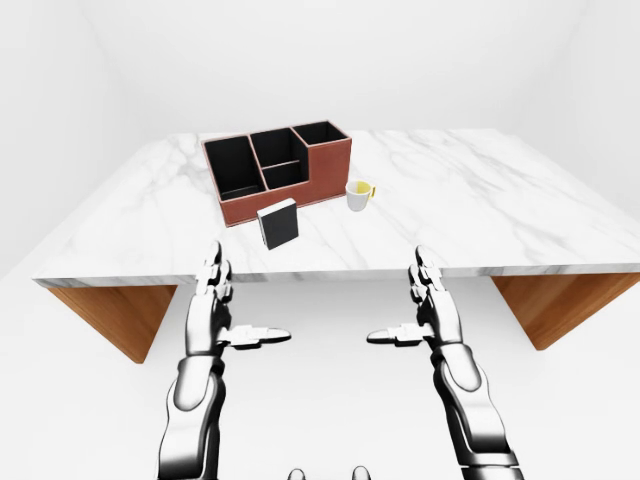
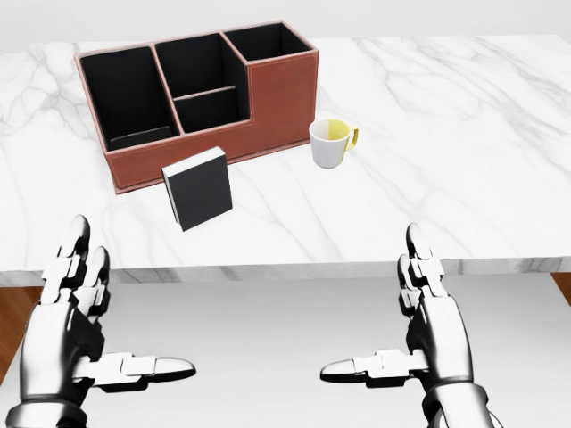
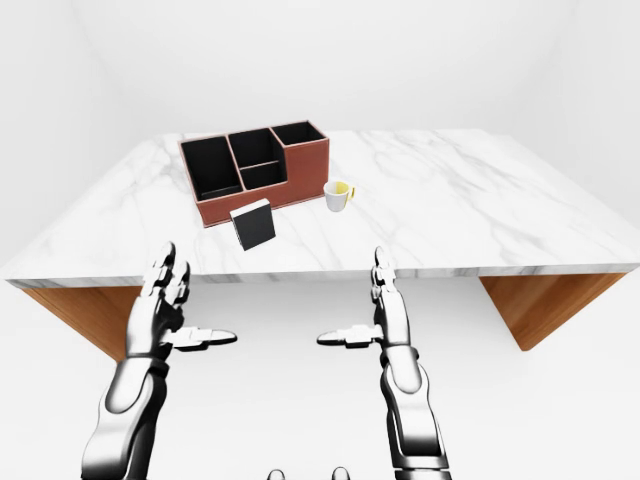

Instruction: Pick up the book and place it in the front compartment of the caddy.

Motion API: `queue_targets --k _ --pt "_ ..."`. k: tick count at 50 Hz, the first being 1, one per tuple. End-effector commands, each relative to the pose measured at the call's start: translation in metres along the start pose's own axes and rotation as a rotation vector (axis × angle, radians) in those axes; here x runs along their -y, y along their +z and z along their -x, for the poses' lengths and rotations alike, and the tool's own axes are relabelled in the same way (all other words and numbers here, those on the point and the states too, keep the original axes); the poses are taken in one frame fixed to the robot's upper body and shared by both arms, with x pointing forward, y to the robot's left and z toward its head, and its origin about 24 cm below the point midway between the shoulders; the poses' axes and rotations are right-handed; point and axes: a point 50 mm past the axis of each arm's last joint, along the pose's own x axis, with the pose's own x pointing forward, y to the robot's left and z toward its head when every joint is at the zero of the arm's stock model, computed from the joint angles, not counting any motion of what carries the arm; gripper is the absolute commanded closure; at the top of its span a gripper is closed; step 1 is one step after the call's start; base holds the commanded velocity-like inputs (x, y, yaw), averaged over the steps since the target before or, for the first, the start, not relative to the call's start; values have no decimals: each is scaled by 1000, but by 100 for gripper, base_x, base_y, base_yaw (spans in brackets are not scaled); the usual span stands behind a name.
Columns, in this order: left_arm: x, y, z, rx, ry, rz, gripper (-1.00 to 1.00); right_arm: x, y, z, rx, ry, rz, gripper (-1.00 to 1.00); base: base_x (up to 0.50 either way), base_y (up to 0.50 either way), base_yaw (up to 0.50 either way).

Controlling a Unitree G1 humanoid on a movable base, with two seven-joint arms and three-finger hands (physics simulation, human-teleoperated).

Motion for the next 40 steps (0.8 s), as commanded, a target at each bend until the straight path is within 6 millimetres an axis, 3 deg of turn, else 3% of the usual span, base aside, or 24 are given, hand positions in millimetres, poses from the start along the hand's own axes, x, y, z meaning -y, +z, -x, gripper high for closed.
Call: queue_targets --k 1,15,28,34,40 --pt "-12 20 17 73 24 34 -100 -2 1 2 3 -1 -6 -100 0 0 0" --pt "-20 37 32 136 29 55 -100 -4 15 16 43 3 6 -100 0 0 0" --pt "-20 41 39 149 22 55 -100 -14 48 55 150 25 24 -100 0 0 0" --pt "-19 41 39 148 22 54 -100 -21 67 84 200 37 61 -100 0 0 0" --pt "-20 43 40 159 23 54 -100 -20 68 86 215 33 74 -100 0 0 0"
